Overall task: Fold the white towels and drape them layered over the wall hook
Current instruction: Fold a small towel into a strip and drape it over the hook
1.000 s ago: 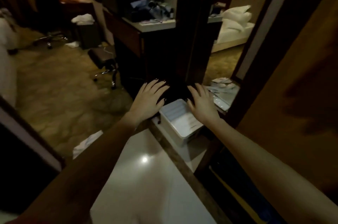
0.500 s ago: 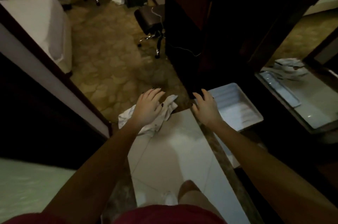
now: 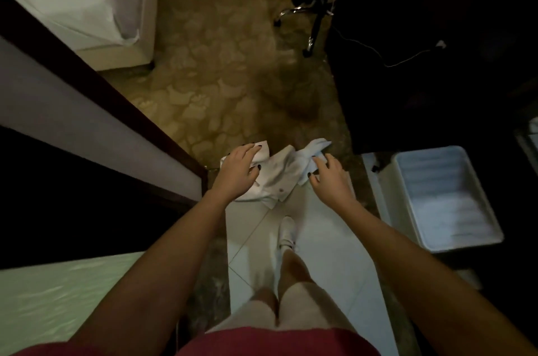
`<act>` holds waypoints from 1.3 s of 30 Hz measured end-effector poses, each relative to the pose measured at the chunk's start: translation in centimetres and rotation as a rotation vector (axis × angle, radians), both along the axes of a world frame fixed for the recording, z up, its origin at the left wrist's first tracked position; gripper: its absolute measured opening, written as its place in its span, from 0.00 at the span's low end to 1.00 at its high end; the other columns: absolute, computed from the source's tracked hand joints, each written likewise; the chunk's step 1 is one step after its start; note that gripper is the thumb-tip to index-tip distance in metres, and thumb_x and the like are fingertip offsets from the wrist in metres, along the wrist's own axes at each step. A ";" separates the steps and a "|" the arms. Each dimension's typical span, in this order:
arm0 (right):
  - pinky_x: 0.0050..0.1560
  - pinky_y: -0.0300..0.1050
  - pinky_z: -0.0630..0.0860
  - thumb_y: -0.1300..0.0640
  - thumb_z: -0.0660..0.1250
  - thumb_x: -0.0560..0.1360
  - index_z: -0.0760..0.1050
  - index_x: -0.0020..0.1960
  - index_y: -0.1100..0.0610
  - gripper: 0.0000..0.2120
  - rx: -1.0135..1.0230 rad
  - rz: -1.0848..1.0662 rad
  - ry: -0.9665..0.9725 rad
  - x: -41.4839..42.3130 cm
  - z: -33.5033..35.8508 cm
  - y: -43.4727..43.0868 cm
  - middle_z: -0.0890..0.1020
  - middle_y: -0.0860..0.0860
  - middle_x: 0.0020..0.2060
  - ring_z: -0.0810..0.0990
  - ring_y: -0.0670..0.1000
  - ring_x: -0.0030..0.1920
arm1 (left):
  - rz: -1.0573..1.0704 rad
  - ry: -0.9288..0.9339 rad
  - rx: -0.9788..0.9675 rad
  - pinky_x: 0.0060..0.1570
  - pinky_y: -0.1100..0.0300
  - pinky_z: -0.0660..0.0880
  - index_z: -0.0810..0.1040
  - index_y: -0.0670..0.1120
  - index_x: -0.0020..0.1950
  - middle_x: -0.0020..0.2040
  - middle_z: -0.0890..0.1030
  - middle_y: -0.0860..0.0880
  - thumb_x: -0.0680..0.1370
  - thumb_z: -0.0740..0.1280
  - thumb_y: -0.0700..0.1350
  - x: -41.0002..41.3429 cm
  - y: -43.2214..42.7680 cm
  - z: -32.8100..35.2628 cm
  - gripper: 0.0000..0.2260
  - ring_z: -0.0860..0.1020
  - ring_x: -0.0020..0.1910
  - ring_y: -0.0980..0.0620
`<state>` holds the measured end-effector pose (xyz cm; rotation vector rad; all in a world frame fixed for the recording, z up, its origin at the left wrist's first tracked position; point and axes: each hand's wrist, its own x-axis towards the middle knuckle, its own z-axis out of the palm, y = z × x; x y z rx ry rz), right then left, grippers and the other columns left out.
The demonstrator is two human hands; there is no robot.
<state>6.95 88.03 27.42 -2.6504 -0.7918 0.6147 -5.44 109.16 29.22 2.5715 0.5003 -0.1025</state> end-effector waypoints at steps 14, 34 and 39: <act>0.63 0.52 0.71 0.54 0.58 0.82 0.63 0.75 0.59 0.23 -0.105 -0.060 0.060 13.0 -25.8 8.4 0.69 0.61 0.70 0.70 0.60 0.67 | 0.205 0.134 -0.336 0.70 0.53 0.64 0.68 0.45 0.73 0.72 0.70 0.44 0.80 0.62 0.43 15.7 8.8 -25.4 0.20 0.67 0.71 0.46; 0.71 0.53 0.63 0.56 0.64 0.80 0.64 0.75 0.61 0.25 0.097 -0.438 0.231 24.7 -70.6 12.3 0.69 0.61 0.71 0.67 0.61 0.71 | 0.354 0.183 -0.530 0.52 0.48 0.75 0.75 0.38 0.61 0.56 0.78 0.39 0.82 0.63 0.48 29.5 13.4 -74.2 0.15 0.77 0.54 0.40; 0.59 0.52 0.74 0.55 0.67 0.78 0.67 0.69 0.60 0.22 0.157 -0.572 0.316 25.7 -73.5 13.3 0.76 0.60 0.60 0.76 0.60 0.59 | 0.257 0.215 -0.439 0.53 0.49 0.77 0.77 0.44 0.57 0.54 0.75 0.46 0.79 0.67 0.51 29.4 14.5 -76.5 0.13 0.76 0.51 0.46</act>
